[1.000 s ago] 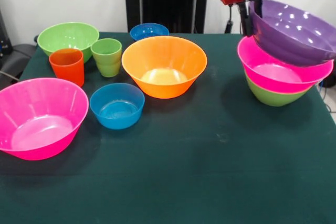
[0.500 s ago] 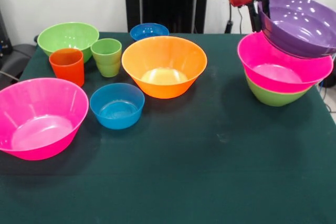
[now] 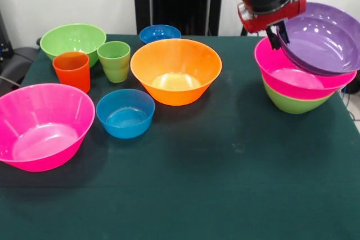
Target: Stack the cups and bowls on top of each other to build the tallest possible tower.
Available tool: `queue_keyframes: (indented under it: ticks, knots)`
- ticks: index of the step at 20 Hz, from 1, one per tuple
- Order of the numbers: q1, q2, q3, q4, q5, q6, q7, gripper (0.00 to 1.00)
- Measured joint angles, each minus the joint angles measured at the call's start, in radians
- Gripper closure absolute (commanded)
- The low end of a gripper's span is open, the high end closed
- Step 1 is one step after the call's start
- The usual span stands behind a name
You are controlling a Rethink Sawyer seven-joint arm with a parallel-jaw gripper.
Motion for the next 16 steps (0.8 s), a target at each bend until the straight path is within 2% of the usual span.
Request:
queue_keyframes:
  ticks: [12,16]
  knots:
    - [-0.043,0.191,0.0,-0.001,-0.066,0.0,0.0,1.0]
    - [-0.058,0.228,0.0,-0.002,-0.083,0.0,0.0,1.0]
